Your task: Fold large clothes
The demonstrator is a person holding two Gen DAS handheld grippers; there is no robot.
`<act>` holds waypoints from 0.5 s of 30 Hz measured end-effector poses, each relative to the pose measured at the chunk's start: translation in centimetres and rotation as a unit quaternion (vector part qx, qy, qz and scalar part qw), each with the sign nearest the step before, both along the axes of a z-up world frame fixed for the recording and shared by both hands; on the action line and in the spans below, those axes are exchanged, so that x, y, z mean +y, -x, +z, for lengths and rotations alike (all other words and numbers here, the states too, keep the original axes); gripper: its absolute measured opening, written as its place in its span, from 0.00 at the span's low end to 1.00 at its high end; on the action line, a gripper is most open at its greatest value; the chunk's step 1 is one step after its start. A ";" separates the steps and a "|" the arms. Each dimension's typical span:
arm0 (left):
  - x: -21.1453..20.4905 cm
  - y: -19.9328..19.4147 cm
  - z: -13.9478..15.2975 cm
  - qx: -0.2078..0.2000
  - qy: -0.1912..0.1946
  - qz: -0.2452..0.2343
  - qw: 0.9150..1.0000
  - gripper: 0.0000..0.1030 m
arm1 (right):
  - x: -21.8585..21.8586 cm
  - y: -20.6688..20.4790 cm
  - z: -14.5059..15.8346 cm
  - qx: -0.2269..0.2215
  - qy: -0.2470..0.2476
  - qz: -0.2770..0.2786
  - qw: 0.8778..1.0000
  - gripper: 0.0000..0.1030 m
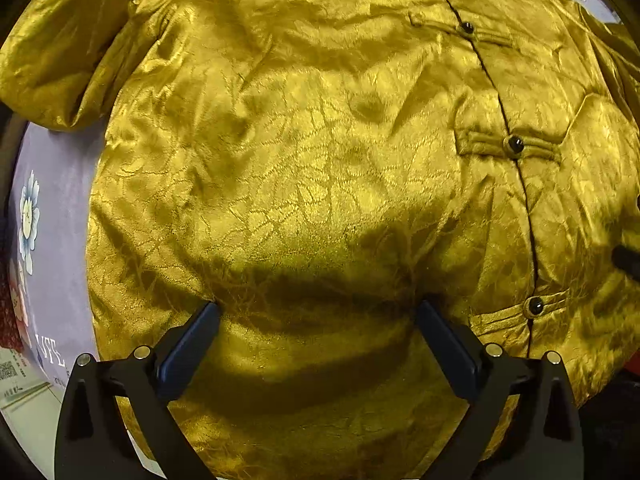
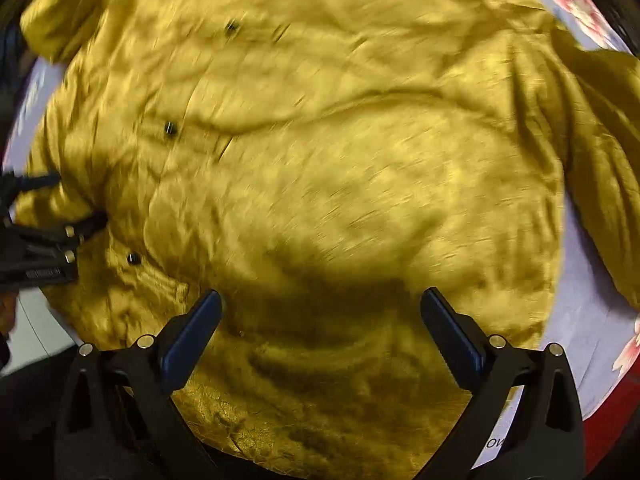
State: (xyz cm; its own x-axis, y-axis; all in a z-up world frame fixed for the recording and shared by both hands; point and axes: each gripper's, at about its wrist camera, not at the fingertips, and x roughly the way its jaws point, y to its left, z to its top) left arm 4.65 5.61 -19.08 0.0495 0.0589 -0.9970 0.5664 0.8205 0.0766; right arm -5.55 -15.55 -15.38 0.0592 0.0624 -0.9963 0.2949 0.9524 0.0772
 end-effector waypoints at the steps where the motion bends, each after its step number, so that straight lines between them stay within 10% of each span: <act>1: -0.1 0.0 0.4 -0.002 0.006 0.003 1.000 0.94 | -1.2 0.1 0.6 -0.014 -0.003 -0.024 1.000 0.95; 9: -1.5 0.4 3.0 -0.025 0.019 -0.006 0.999 0.94 | -10.7 2.6 5.5 -0.113 0.029 -0.171 0.978 0.95; 15: -3.5 1.2 4.2 -0.033 0.019 -0.029 0.999 0.94 | -17.8 7.9 9.1 -0.163 0.086 -0.288 0.940 0.95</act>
State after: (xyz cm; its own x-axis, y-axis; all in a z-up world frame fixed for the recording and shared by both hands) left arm 3.41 2.09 -14.88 0.1174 0.0170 -0.9929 0.6083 0.7891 0.0854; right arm -13.50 -33.35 -6.25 0.3368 -0.2339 -0.9121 0.7526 0.6489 0.1115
